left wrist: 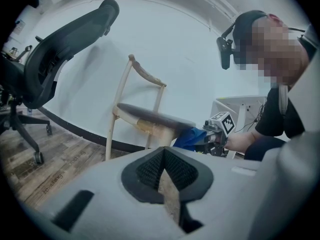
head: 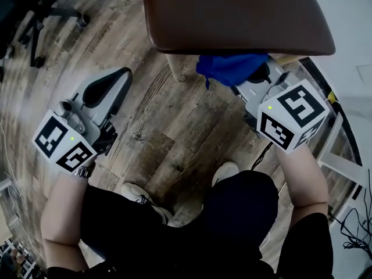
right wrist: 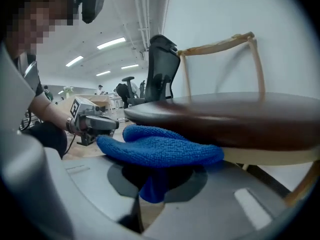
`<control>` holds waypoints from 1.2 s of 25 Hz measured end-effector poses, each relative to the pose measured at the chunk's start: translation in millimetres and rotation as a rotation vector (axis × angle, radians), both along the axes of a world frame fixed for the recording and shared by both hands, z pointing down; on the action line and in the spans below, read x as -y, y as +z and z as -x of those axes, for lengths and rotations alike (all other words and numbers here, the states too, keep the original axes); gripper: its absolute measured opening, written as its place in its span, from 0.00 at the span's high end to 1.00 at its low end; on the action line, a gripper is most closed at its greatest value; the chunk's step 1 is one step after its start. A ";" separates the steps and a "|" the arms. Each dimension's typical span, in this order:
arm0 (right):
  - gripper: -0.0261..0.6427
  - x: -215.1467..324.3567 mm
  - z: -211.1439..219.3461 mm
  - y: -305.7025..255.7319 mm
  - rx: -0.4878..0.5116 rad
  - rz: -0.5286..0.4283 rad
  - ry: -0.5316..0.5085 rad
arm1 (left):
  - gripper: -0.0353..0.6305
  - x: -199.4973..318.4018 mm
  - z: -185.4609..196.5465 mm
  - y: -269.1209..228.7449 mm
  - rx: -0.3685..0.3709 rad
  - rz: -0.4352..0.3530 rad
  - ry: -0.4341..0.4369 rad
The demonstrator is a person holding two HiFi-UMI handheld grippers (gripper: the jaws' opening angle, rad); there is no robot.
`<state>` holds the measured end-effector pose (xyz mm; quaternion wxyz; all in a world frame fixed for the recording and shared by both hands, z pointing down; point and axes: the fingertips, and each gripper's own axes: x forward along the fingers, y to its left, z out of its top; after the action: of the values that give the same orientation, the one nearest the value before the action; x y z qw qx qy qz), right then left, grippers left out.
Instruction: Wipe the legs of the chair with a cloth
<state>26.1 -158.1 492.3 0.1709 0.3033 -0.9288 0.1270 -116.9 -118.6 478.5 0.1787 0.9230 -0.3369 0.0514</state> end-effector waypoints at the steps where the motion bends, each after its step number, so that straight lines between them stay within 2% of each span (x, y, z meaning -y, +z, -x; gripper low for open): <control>1: 0.86 -2.3 9.6 -0.5 0.011 0.007 -0.020 | 0.95 -0.4 0.3 -0.8 -0.001 -0.001 0.000; 8: 0.86 -13.1 59.7 -0.5 0.057 0.040 -0.109 | 0.95 -1.7 2.0 -3.5 -0.007 -0.008 0.002; 19: 0.86 -8.3 73.0 21.5 0.113 0.114 -0.106 | 0.95 -1.6 4.7 -3.8 -0.020 -0.002 0.001; 25: 0.86 -5.3 71.4 62.2 0.114 0.190 -0.114 | 0.95 -1.0 7.9 -2.6 -0.031 0.011 -0.010; 30: 0.86 -1.9 73.0 119.6 0.064 0.241 -0.124 | 0.95 -0.8 10.2 0.1 -0.039 0.027 -0.017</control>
<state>-46.9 -156.3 611.9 0.1839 0.2184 -0.9287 0.2366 -127.1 -117.8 478.5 0.1982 0.9184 -0.3404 0.0364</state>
